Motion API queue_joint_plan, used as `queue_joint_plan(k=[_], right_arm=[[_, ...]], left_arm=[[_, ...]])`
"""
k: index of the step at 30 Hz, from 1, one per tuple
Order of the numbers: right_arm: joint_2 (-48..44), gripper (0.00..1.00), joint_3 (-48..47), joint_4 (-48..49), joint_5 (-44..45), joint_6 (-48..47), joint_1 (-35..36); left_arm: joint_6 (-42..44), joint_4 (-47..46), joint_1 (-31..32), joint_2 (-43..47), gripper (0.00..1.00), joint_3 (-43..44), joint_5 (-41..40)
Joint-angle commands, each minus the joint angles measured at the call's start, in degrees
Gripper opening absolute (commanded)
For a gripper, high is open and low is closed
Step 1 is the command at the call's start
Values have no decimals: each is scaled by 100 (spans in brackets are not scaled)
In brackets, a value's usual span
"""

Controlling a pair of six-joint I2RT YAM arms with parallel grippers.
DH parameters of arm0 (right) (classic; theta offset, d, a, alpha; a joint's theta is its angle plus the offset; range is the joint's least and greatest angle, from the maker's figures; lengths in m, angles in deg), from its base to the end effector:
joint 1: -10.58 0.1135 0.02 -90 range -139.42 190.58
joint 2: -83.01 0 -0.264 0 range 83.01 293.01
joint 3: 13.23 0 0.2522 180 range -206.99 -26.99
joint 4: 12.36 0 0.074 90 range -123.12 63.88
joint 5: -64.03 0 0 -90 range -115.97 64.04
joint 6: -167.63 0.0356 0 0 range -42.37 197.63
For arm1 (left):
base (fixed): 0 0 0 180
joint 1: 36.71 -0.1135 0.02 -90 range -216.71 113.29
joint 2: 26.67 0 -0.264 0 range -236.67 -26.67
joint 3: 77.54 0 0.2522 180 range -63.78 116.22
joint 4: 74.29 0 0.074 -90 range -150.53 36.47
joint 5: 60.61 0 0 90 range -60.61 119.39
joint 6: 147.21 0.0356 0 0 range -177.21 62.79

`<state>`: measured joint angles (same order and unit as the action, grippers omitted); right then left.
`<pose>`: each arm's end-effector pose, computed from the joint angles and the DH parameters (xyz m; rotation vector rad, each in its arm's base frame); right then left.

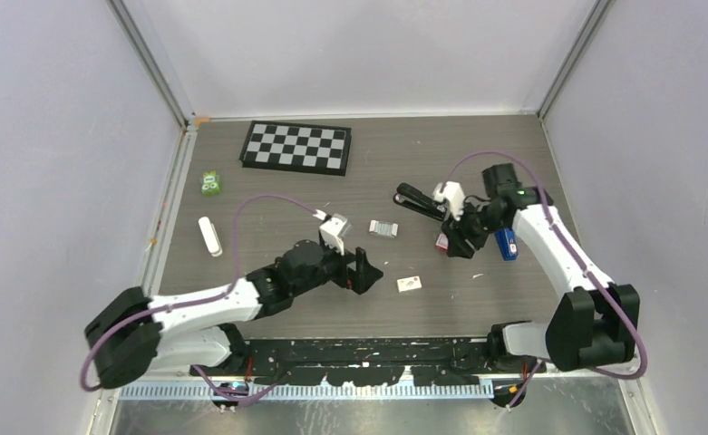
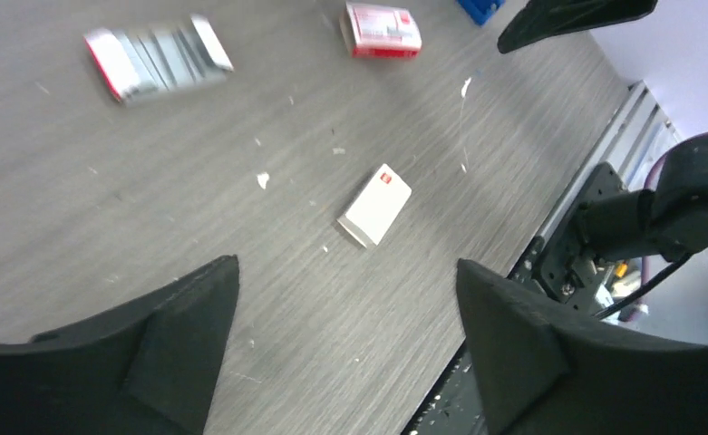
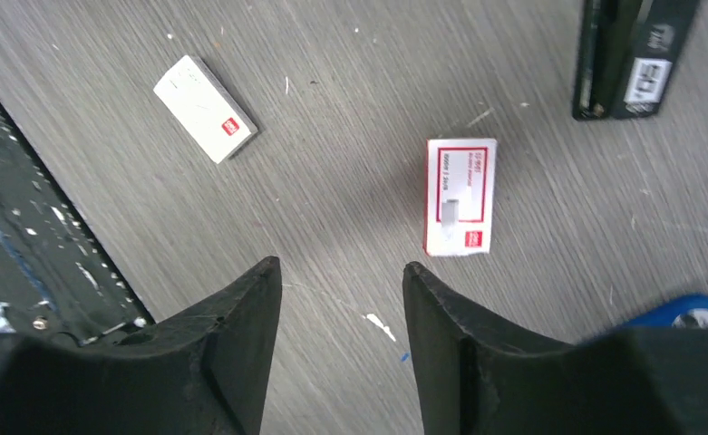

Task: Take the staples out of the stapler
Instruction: Close the staple box at the center of the board, then pick up the stapler from the center of the board.

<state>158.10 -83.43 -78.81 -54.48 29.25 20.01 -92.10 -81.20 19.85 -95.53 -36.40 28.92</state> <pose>0.2311 0.0556 0.2474 -1.3686 2.2513 0.4863 0.1383 -0.2089 0.2035 0.3859 2.0476 -1.0230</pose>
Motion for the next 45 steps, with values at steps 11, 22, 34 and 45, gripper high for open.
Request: queue_joint_plan(k=[11, 22, 34, 45], right_arm=[[-1290, 99, -380, 122, -1841, 1031, -1135], [620, 100, -2075, 173, -905, 1254, -394], [3629, 98, -4067, 685, 1038, 1598, 652], [4653, 72, -4793, 450, 740, 1629, 786]], left_arm=[[2215, 2503, -1264, 1180, 100, 2024, 1167], [3765, 4149, -1465, 1393, 100, 2707, 1362], [4166, 4259, -1715, 1708, 100, 2283, 890], [4223, 4264, -1851, 1684, 100, 2246, 979]])
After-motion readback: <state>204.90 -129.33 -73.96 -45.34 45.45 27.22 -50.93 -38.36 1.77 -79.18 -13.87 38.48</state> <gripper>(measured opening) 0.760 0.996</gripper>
